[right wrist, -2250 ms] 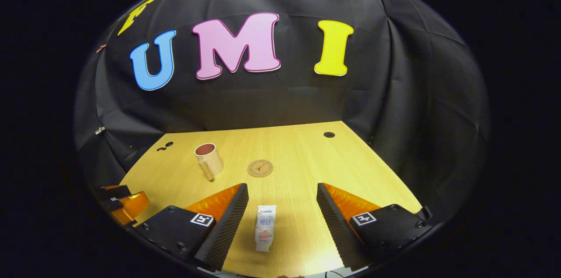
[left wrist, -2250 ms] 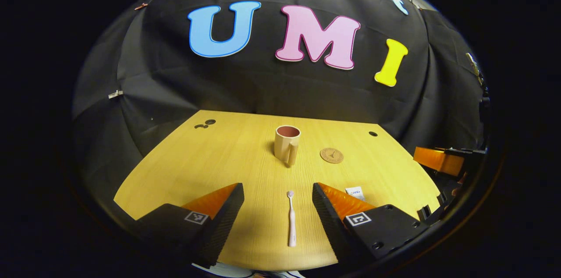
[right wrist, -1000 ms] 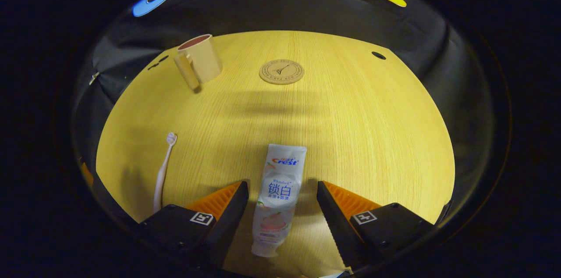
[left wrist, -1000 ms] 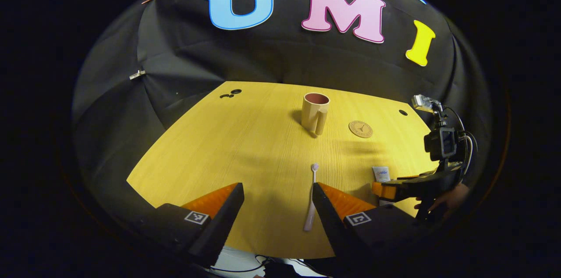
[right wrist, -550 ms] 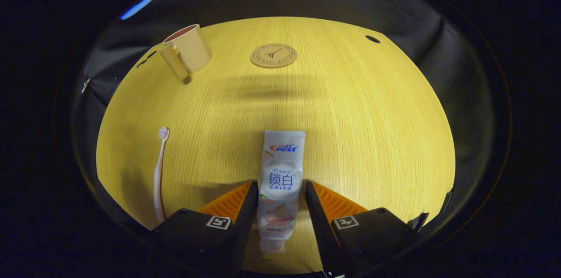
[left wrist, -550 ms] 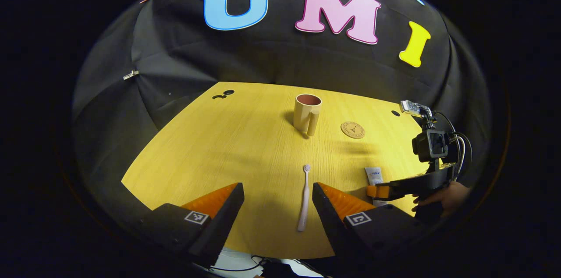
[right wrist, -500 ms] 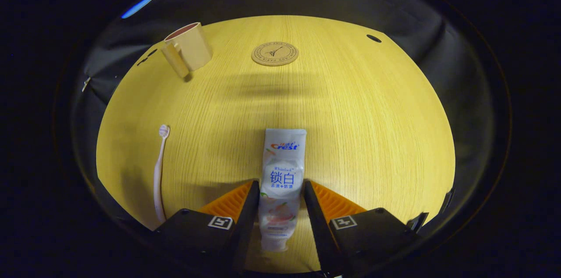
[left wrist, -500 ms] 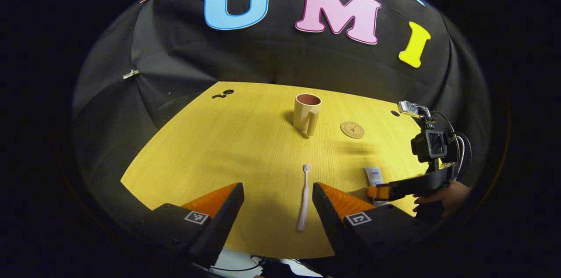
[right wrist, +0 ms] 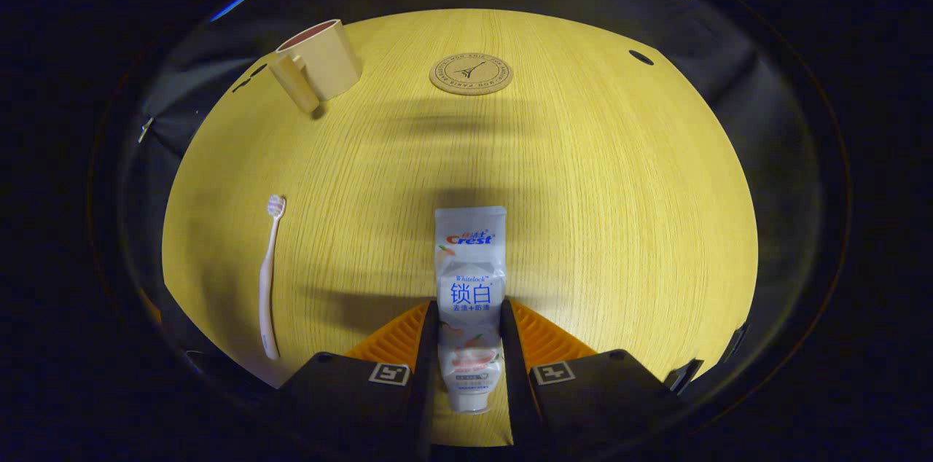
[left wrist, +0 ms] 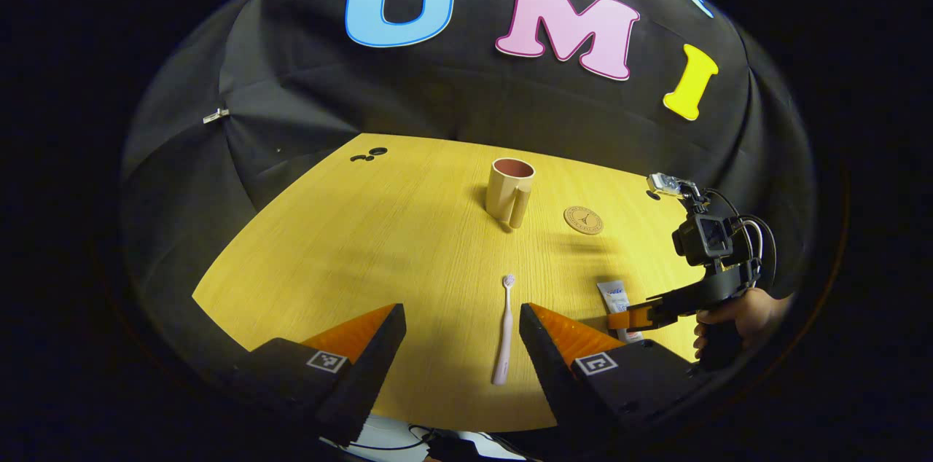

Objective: Put the toothbrush and toothpaste on the desktop into the cup, then pick up the cup and place it on the coaster on the desktop.

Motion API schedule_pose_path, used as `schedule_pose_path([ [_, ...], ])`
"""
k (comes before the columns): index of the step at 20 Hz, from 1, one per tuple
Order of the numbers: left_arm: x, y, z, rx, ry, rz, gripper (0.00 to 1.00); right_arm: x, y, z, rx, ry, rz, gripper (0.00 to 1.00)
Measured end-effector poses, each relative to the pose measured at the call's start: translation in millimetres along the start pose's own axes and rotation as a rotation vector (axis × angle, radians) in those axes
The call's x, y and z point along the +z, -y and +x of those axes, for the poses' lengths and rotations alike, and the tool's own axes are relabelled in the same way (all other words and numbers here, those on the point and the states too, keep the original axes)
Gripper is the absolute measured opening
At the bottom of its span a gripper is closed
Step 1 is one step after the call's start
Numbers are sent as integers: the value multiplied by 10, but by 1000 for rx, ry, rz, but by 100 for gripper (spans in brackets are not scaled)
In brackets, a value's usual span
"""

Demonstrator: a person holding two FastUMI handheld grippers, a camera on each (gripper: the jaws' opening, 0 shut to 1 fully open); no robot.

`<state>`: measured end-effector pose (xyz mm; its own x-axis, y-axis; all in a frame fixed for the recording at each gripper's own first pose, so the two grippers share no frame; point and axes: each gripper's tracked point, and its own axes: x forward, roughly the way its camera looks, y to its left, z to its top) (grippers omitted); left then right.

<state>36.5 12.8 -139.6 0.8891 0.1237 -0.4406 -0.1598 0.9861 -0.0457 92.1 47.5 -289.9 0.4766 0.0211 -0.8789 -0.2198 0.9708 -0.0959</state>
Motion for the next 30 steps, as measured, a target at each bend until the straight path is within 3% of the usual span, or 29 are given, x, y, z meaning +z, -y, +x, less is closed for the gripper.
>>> schedule_pose_path([
  [1, -12, 3, 8, -2, -3, -8, 98, -22, -23, 12, 1, -6, -3, 36],
  [2, -27, -1, 12, -2, -8, -16, 98, -29, -25, 12, 4, -6, -7, 41],
  [4, -44, -6, 21, -1, -12, -21, 97, 7, 20, -1, -6, 13, 9, 41],
  [5, -46, -8, 31, -3, -12, -19, 98, -24, 15, 20, 0, -8, 22, 29],
  [11, -114, 32, 175, -28, -65, 0, 97, -56, 32, -27, 46, 0, 37, 29],
  [14, -250, 100, 316, -51, -144, 9, 90, -49, 101, -157, 60, 21, 63, 28],
  [15, -301, 119, 366, -55, -170, 15, 89, -44, 149, -244, 68, 27, 75, 24],
  [16, -356, 146, 414, -57, -198, 23, 89, -20, 169, -277, 73, 33, 86, 29],
  [19, -476, 244, 576, -75, -245, 57, 89, 85, 232, -382, 93, 60, 107, 24],
  [20, -523, 291, 643, -79, -266, 73, 89, 113, 246, -417, 100, 69, 113, 28],
  [23, -673, 412, 813, -89, -336, 105, 89, 182, 256, -502, 132, 87, 145, 28],
  [28, -839, 494, 1055, -84, -424, 124, 84, 259, 301, -579, 168, 128, 149, 29],
  [30, -894, 505, 1136, -72, -454, 104, 78, 290, 328, -594, 183, 139, 135, 28],
])
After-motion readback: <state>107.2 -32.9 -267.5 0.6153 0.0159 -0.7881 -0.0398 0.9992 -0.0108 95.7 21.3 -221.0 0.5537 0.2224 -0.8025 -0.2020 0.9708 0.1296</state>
